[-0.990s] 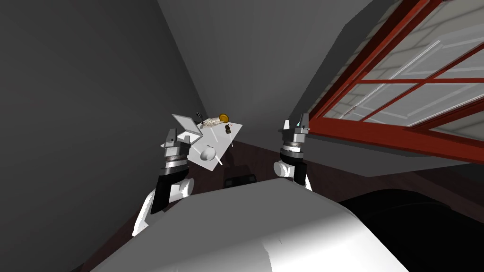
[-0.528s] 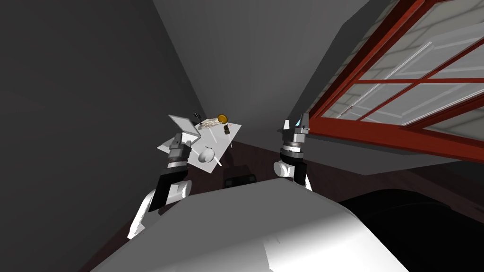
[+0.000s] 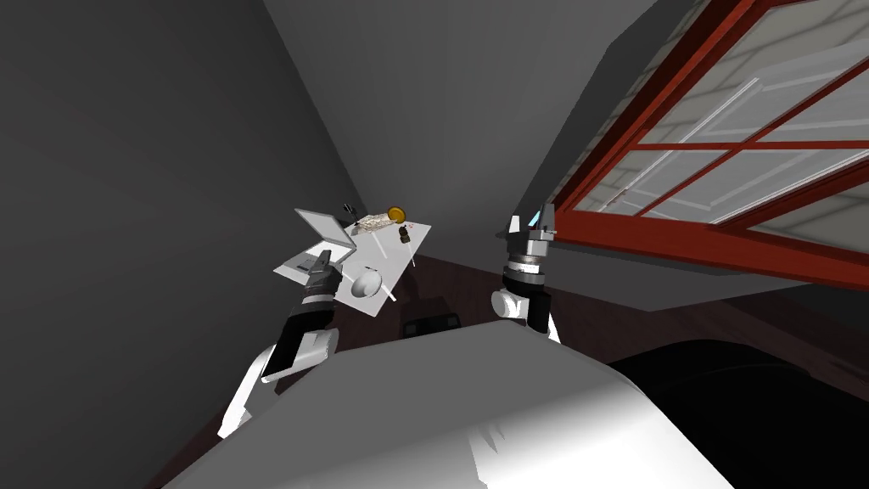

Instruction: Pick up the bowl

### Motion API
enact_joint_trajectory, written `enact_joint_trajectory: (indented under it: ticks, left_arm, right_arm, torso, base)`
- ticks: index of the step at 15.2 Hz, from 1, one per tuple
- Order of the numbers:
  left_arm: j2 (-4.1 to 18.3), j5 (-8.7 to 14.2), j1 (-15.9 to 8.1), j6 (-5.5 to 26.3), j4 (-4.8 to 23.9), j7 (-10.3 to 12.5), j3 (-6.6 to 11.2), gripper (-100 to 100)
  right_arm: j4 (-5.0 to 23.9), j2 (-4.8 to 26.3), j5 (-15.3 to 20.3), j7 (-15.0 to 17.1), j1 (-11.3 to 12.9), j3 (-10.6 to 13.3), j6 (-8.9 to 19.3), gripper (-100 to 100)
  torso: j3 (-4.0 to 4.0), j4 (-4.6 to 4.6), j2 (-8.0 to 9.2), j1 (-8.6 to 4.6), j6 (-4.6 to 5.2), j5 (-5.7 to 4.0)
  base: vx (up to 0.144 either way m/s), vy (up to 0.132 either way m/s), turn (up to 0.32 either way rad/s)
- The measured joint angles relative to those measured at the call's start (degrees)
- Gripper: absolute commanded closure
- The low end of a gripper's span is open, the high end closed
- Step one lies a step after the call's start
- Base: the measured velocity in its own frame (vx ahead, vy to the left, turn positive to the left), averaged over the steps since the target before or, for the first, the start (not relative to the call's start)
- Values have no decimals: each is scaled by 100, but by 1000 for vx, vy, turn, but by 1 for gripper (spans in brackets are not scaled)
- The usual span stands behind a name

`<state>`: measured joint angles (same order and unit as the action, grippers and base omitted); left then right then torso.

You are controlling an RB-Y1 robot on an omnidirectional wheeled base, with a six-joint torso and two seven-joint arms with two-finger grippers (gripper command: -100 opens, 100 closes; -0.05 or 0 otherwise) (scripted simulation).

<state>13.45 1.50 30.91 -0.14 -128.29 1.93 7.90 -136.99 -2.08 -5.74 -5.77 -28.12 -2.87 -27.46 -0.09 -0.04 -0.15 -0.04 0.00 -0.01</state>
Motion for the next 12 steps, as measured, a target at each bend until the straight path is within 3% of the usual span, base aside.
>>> enact_joint_trajectory:
  ticks: [6,12]
  left_arm:
    - [149,198,92,666,164,22,220,-100]
    - [82,275,163,1277,375,-60,307,-100]
  right_arm:
    - [0,0,0,0,0,0,0,0]
    - [0,0,0,0,0,0,0,0]
  torso:
    - [-1,-1,-2,-1,-1,0]
    - [0,0,1,-1,0,0]
  base:
    - [37,-13,-47]
    - [38,-11,-35]
